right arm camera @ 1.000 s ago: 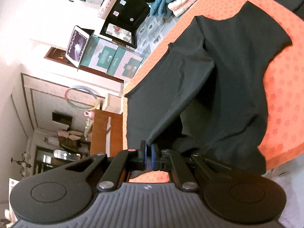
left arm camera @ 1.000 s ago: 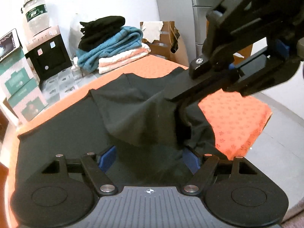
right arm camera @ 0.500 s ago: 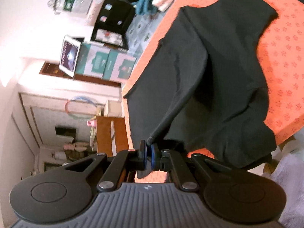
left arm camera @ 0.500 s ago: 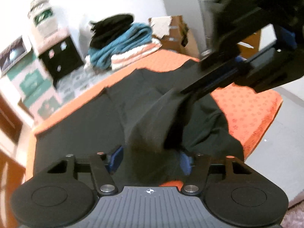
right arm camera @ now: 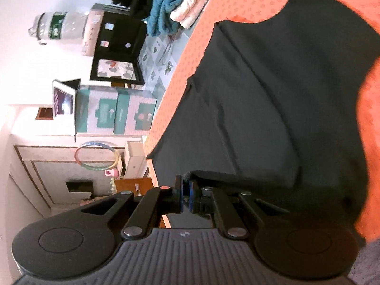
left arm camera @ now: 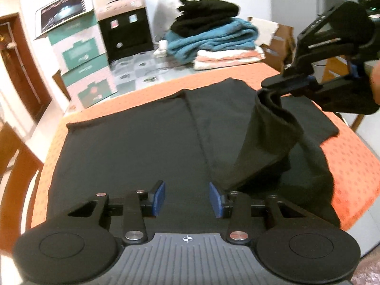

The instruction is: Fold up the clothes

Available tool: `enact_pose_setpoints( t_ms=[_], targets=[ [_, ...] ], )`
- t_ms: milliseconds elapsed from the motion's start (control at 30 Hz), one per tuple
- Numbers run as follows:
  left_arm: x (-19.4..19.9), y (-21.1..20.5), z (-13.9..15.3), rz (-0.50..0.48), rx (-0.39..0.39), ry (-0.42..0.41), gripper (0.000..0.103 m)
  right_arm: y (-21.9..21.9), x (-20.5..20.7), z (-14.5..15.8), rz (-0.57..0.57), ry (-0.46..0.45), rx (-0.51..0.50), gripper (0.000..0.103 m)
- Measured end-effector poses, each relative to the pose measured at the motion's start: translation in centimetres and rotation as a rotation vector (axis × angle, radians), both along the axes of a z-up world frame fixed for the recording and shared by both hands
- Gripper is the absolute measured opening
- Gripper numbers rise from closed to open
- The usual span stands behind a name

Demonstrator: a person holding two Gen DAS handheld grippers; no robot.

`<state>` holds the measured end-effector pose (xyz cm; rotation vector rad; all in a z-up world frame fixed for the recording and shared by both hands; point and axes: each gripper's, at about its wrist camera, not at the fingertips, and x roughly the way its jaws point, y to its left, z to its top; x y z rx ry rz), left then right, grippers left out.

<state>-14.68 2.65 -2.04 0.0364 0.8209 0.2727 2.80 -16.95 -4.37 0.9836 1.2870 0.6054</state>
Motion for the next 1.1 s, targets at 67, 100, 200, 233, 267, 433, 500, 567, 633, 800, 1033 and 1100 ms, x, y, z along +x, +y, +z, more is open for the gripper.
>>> enact_pose_setpoints(
  t_ms=[67, 100, 200, 233, 267, 433, 500, 567, 633, 800, 1033, 1100],
  targets=[
    [0.7, 0.6, 0.0, 0.029, 0.003, 0.004, 0.045, 1.0, 2.4, -0.6, -0.005, 0.02, 0.006, 0.006],
    [1.1, 0.9, 0.0, 0.043, 0.005, 0.008, 0.046, 1.6, 3.7, -1.0, -0.009, 0.033, 0.009, 0.006],
    [2.0, 1.4, -0.1, 0.069, 0.0, 0.015, 0.05, 3.0, 7.7, -2.3, -0.029, 0.078, 0.027, 0.006],
    [2.3, 1.6, -0.3, 0.074, -0.002, 0.02, 0.05, 3.3, 8.9, -2.8, -0.039, 0.096, 0.039, 0.006],
    [2.5, 1.6, -0.4, 0.079, -0.003, 0.026, 0.05, 3.7, 10.2, -3.3, -0.052, 0.113, 0.043, 0.006],
    [3.8, 2.0, -1.3, 0.116, -0.011, 0.077, 0.051, 5.4, 15.8, -5.5, -0.086, 0.148, 0.011, 0.006],
    [4.4, 2.2, -1.4, 0.132, -0.014, 0.092, 0.051, 6.1, 17.6, -6.4, -0.092, 0.159, -0.015, 0.006],
    [5.0, 2.3, -1.4, 0.141, -0.009, 0.1, 0.054, 6.7, 19.2, -7.4, -0.091, 0.172, -0.027, 0.006],
    [6.1, 2.5, -1.3, 0.132, 0.008, 0.111, 0.057, 7.0, 20.4, -8.4, -0.088, 0.18, -0.036, 0.006],
    [9.3, 2.4, -1.2, 0.062, 0.029, 0.136, 0.057, 7.0, 22.8, -9.8, -0.067, 0.195, -0.048, 0.029],
    [16.3, 1.3, -2.6, -0.184, 0.051, 0.137, 0.057, 4.7, 23.3, -7.0, 0.02, 0.065, -0.01, 0.037],
    [18.5, 0.7, -3.2, -0.262, 0.061, 0.132, 0.057, 4.1, 23.0, -5.8, 0.046, -0.012, -0.062, 0.037]
  ],
)
